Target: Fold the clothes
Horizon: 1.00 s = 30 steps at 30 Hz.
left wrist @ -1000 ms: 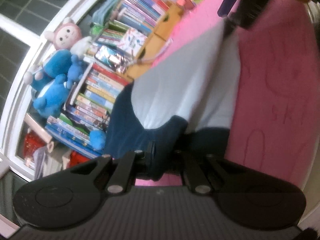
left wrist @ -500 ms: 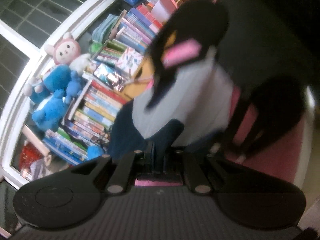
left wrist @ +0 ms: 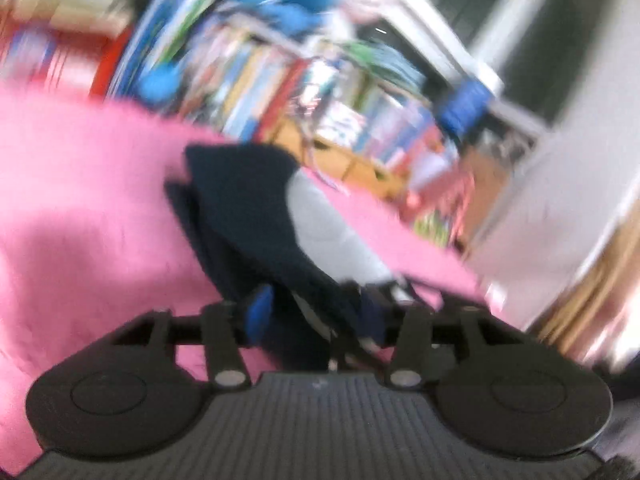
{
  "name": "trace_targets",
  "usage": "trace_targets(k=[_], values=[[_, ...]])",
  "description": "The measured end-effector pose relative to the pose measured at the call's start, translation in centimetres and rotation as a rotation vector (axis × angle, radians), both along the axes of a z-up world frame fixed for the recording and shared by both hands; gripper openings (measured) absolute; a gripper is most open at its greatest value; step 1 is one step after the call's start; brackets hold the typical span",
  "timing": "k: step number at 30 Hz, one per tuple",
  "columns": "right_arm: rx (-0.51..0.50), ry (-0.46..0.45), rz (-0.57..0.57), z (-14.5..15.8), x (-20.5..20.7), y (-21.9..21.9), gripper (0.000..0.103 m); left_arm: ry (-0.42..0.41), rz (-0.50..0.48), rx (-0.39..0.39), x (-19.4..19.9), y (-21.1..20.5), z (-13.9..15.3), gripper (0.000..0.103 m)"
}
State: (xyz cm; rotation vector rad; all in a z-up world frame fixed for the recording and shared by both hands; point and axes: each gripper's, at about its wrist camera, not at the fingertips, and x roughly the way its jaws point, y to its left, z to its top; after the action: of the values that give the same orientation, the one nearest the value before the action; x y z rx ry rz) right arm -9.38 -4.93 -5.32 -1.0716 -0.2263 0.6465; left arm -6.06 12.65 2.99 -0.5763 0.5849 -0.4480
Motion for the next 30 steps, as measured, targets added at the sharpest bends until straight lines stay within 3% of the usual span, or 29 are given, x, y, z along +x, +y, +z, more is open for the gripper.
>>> trace_targets(k=[1, 3, 4, 7, 9, 10, 13, 15, 16, 17, 21, 30], values=[[0.002, -0.005, 0.001, 0.0, -0.1, -0.1, 0.01, 0.027, 0.002, -0.066, 0.9, 0.3, -0.7, 0.055], [0.008, -0.01, 0.004, -0.1, -0.1, -0.2, 0.01, 0.088, 0.016, -0.211, 3.0, 0.9, -2.2, 0.069], [0.007, -0.012, 0.005, -0.2, -0.2, -0.2, 0.009, 0.118, 0.021, -0.266, 4.1, 1.2, -2.9, 0.07], [0.0, -0.018, 0.011, -0.4, -0.3, -0.1, 0.009, 0.199, 0.042, -0.352, 7.3, 1.5, -4.8, 0.069], [-0.003, -0.02, 0.012, -0.6, -0.3, 0.0, 0.009, 0.234, 0.062, -0.357, 8.7, 1.3, -5.6, 0.023], [-0.005, -0.021, 0.013, -0.8, -0.2, 0.0, 0.009, 0.25, 0.072, -0.358, 9.4, 1.2, -6.0, 0.019], [0.009, -0.004, 0.003, -0.9, 0.0, 0.1, 0.009, 0.266, 0.084, -0.342, 10.3, 0.9, -6.5, 0.021], [0.025, 0.016, 0.003, -1.0, 0.1, 0.1, 0.009, 0.28, 0.102, -0.346, 10.5, 1.0, -6.9, 0.04], [0.027, 0.024, 0.006, -1.1, 0.1, 0.1, 0.009, 0.279, 0.11, -0.356, 10.3, 1.1, -7.0, 0.042], [0.022, 0.018, 0.013, -1.3, 0.1, 0.1, 0.008, 0.274, 0.113, -0.364, 10.3, 1.2, -7.0, 0.041], [0.017, 0.018, 0.026, -1.4, -0.4, 0.0, 0.008, 0.25, 0.125, -0.292, 11.2, 0.9, -6.1, 0.019], [-0.015, 0.034, 0.065, -1.4, -0.5, 0.0, 0.006, 0.217, 0.214, -0.237, 14.4, 2.7, -4.6, 0.016]])
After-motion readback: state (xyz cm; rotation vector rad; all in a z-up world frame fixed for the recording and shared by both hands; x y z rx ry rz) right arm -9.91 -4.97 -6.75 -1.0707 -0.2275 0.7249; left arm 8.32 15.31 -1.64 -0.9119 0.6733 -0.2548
